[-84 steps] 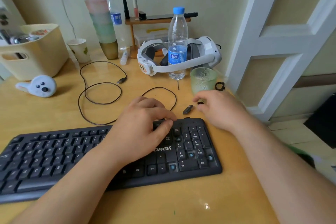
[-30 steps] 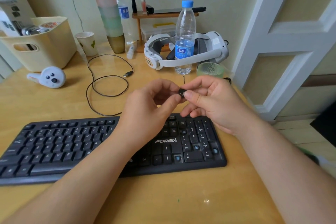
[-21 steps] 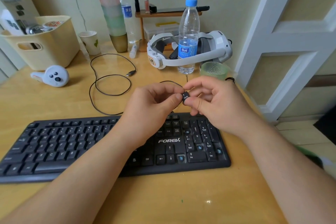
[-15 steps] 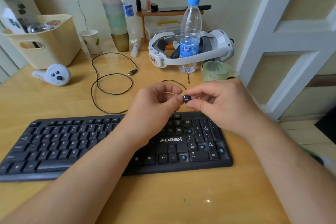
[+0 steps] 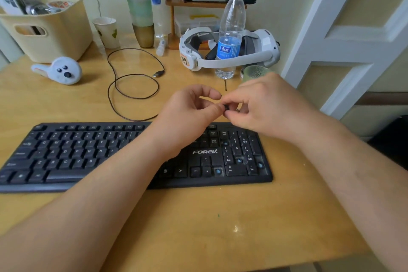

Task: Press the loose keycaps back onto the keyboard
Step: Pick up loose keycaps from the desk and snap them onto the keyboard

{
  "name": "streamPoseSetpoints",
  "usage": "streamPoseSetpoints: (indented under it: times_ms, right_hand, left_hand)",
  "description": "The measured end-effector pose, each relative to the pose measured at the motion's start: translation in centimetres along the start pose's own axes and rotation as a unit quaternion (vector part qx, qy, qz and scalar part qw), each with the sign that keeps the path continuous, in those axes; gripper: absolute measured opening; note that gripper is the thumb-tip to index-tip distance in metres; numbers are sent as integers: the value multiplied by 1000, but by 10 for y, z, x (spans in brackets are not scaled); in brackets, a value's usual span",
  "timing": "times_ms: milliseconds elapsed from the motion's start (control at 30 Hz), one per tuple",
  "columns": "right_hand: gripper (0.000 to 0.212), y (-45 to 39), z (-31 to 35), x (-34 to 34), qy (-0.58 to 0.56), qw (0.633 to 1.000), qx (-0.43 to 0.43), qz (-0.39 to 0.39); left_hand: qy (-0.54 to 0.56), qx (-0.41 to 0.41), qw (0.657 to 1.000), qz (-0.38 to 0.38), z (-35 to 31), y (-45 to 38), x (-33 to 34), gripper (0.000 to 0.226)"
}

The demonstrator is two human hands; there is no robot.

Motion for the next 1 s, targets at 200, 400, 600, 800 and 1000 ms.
streamPoseSetpoints:
  times_ms: [200,400,600,800,1000]
  right_hand:
    - [9,-1,6,-8,42,998,2,40]
    - [18,0,3,-2,58,983,65,160]
    - [16,3,4,21,-4,952,119,281]
    - [17,-1,10,23,18,947,127,295]
    - [19,-3,18,20,66,944,116,303]
  left_hand:
    - [16,-7,999,29,1,1,1,22]
    - [-54,-40,998,15,5,-2,-7,19]
    - [-190,17,980,-63,3,-1,-20,19]
    - [-246,58,966,-59,0,1,-18,22]
    - [-331,85,940,-21,2,1,-11,22]
Point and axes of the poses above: each hand's wrist, its own y-axis away from the middle knuckle, its own x-axis out of the palm, z = x × y, the point moved 4 cm from there along -y, towards the middle knuckle, and after that the axes turned 3 degrees about -x, right-handed, at the moved point
